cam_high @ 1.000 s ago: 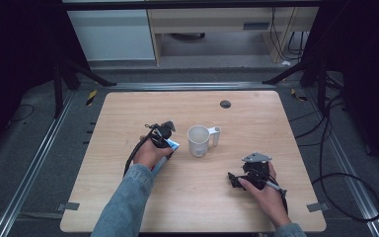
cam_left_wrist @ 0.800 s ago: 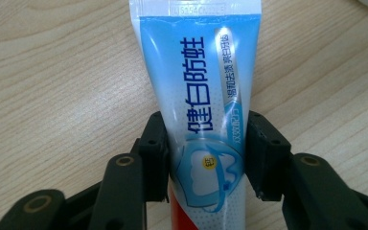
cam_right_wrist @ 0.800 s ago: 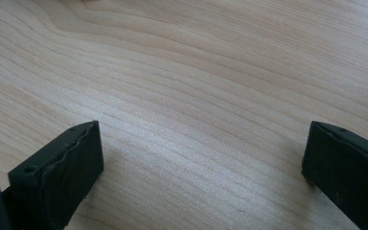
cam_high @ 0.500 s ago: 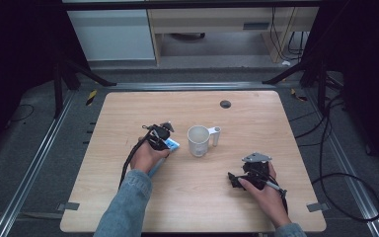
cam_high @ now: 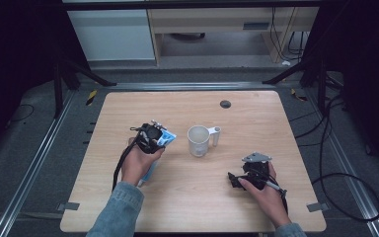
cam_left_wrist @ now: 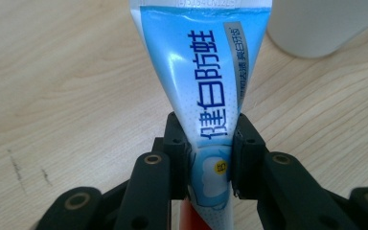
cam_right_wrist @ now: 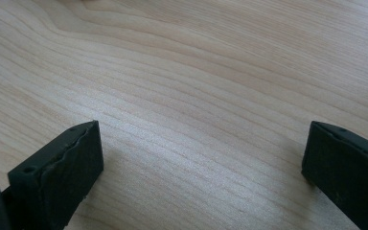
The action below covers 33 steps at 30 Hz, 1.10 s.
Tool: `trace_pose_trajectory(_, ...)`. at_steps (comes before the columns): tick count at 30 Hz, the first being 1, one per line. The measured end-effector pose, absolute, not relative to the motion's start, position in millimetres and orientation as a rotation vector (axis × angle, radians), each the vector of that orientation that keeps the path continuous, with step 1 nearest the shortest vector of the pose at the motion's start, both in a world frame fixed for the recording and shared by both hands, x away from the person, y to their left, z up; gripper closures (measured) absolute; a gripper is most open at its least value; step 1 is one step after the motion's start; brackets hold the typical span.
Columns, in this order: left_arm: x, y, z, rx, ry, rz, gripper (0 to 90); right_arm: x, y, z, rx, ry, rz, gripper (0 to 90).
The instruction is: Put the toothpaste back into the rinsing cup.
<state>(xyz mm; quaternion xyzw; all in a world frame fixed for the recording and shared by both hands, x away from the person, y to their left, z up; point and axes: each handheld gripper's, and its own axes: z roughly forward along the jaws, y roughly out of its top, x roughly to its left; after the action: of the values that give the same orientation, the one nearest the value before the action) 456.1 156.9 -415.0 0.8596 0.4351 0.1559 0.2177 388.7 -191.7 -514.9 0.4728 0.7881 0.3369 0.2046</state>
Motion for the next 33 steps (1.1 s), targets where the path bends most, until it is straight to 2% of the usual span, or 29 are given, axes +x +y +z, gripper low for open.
trace_pose_trajectory(8, 449, 167, -394, 2.269, 1.196, 0.472, 72.5, 389, -198, -515, 1.314, 2.204, 0.957, 1.9)
trace_pose_trajectory(18, 445, 172, -365, 2.214, 1.147, 0.538, 72.6, 388, -196, -515, 1.316, 2.195, 0.941, 1.1)
trace_pose_trajectory(33, 455, 167, -352, 2.175, 1.138, 0.571, 72.5, 389, -195, -515, 1.318, 2.199, 0.941, 0.6)
